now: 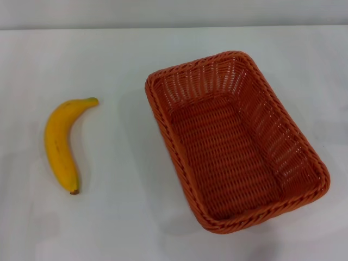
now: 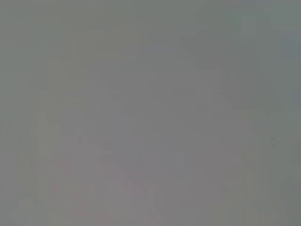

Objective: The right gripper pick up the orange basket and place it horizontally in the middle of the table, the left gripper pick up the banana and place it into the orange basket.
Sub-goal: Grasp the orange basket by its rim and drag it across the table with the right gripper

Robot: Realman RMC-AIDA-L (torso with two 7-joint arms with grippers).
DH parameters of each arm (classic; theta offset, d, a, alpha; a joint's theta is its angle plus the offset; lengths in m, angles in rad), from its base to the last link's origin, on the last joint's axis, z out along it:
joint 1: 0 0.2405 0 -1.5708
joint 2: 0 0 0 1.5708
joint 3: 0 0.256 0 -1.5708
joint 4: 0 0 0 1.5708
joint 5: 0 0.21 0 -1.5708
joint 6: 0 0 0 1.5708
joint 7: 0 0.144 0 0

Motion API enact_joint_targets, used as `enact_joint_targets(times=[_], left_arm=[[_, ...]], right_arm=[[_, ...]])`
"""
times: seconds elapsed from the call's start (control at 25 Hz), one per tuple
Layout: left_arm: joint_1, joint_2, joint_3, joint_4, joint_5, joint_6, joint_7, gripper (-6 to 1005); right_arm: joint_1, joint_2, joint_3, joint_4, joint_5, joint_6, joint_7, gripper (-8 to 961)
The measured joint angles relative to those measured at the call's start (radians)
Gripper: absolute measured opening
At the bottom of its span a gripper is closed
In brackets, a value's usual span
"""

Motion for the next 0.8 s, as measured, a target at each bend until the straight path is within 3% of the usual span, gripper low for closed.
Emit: enact_joint_targets(times=[0.64,0.8], left_arm=[[-0.001,0.001,0.0,-0.001,-0.004,0.001,0.001,794],[-0.001,0.002,0.0,-0.003,-0.004,0.002,0.001,793]], right_arm=[[-0.003,0.001,-0.011,0.007,-0.002,0.002,0.028,845],[-0.038,-0.007,-0.114,-0.043,-0.005,-0.005,0.181,843]])
